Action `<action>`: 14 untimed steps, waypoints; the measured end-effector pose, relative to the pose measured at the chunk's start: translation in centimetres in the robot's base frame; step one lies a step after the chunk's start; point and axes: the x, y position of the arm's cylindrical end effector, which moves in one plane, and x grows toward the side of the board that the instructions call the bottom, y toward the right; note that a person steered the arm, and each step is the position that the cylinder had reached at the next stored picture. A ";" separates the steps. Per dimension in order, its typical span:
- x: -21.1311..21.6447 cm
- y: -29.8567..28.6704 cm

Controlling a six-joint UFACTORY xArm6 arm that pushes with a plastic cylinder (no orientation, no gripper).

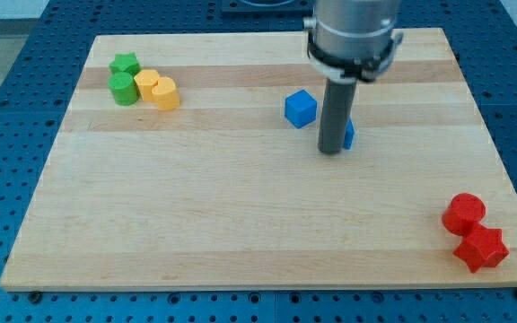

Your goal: Push the blue cube into the group of blocks

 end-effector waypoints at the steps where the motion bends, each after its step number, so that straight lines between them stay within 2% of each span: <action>1: -2.6 0.0; 2: -2.6 0.0; 3: 0.9 0.7; 4: -0.8 3.6; 5: -7.1 3.7; 7: -7.9 2.9; 10: -3.8 -3.1; 14: -3.6 -12.7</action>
